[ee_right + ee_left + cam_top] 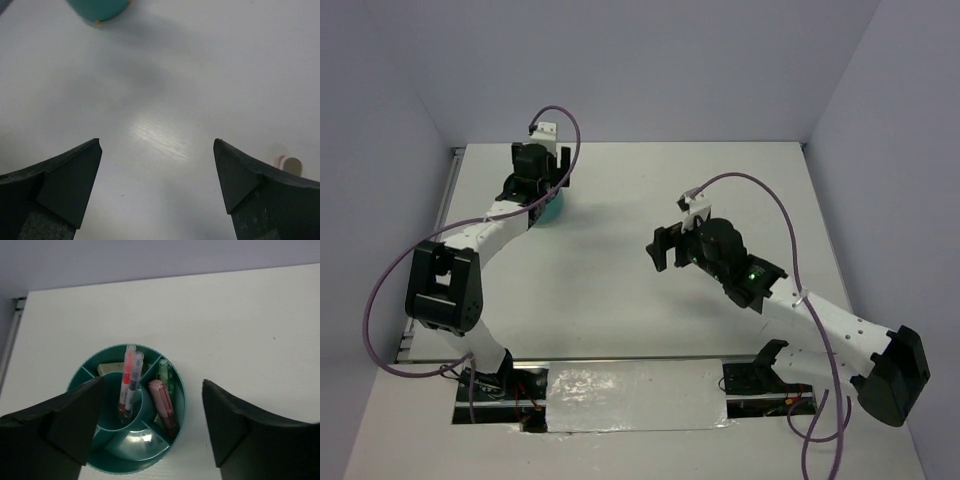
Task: Sort the stationery into containers
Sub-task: Place the stationery in the storage box, then pick up the stapler from the center of the board.
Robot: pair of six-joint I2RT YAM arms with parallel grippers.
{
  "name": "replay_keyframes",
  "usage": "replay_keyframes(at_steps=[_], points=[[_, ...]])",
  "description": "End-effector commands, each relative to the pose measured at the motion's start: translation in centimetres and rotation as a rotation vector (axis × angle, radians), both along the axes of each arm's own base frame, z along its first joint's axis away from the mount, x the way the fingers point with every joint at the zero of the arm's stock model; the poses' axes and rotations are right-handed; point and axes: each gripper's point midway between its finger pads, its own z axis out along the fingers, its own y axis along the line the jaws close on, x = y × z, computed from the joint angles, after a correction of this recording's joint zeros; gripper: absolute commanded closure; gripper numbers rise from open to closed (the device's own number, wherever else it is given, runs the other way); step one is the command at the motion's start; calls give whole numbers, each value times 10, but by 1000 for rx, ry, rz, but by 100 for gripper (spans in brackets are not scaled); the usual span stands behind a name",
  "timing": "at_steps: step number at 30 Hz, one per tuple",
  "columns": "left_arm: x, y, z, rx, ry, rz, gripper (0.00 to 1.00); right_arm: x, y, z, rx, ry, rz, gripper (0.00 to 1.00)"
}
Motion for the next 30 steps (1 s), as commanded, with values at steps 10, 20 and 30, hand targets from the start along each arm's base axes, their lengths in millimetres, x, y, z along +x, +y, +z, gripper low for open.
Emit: replay_keyframes(at_steps=[10,20,30], points=[[-123,-30,154,-452,19,-41,1,55,-106,-106,-237,487,-449,0],[-222,-39,106,-446,118,-237,1,72,-134,-134,-278,522,-456,0],[-239,-52,66,-452,202,-328,1,79,-143,-174,-329,620,-422,31]])
